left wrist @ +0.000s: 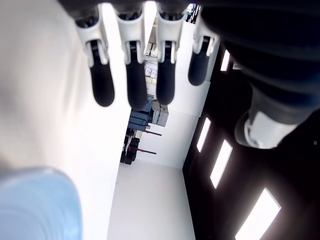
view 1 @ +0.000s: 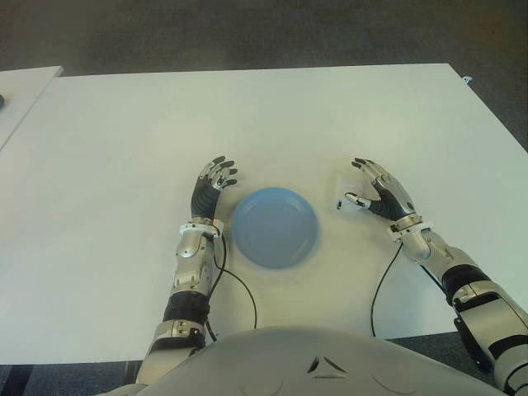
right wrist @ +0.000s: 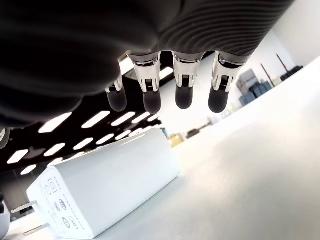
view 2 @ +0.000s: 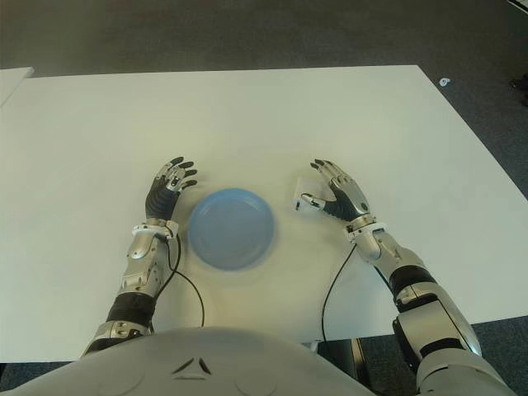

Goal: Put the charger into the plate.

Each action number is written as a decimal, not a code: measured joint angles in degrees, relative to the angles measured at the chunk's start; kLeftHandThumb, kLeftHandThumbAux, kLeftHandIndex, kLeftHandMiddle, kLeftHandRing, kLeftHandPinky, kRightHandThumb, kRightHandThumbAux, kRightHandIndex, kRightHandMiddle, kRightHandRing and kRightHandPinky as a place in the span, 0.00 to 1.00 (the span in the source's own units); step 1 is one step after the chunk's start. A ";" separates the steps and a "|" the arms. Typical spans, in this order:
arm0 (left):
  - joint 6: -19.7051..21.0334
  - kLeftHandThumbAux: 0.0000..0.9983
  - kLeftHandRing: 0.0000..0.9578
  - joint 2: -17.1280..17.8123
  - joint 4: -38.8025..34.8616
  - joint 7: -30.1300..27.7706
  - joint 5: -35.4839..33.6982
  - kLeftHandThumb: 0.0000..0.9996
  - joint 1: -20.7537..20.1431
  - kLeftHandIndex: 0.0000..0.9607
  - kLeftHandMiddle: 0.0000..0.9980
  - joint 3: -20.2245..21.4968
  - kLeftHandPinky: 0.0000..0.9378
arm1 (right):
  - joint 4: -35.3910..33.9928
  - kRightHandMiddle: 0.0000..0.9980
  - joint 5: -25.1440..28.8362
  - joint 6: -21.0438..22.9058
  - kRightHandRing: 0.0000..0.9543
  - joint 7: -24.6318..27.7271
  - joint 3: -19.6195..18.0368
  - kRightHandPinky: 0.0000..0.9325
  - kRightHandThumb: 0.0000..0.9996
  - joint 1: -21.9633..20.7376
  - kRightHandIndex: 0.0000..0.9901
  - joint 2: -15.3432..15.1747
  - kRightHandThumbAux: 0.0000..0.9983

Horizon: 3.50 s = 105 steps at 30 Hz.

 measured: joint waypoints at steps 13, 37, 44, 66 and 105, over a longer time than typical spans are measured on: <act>-0.08 0.57 0.33 0.02 0.20 -0.68 -0.25 0.07 -0.06 0.24 0.29 0.08 0.38 | -1.12 0.00 -0.19 -0.92 0.00 -0.11 -0.75 0.00 0.15 1.74 0.00 -0.16 0.18; 0.24 0.54 0.33 0.02 0.12 -0.64 0.34 0.09 -0.05 0.24 0.29 0.03 0.38 | 0.14 0.00 -3.05 -1.01 0.00 -1.00 1.74 0.00 0.20 0.76 0.00 -1.00 0.21; 0.26 0.56 0.34 0.00 -0.08 -0.64 0.30 0.08 0.12 0.24 0.30 0.01 0.39 | 0.88 0.00 -3.40 -0.44 0.00 1.36 3.01 0.00 0.19 -0.52 0.00 -1.24 0.22; 2.96 0.56 0.33 -0.05 -2.67 0.79 0.34 0.06 0.95 0.25 0.30 -0.25 0.38 | 4.47 0.00 -3.46 1.13 0.00 6.42 5.40 0.00 0.23 -4.28 0.00 -1.13 0.22; 5.19 0.54 0.34 -0.10 -5.77 1.27 -0.32 0.00 2.46 0.26 0.30 -0.72 0.38 | 7.98 0.00 -4.62 3.20 0.00 6.83 11.07 0.02 0.27 -8.81 0.00 -1.11 0.22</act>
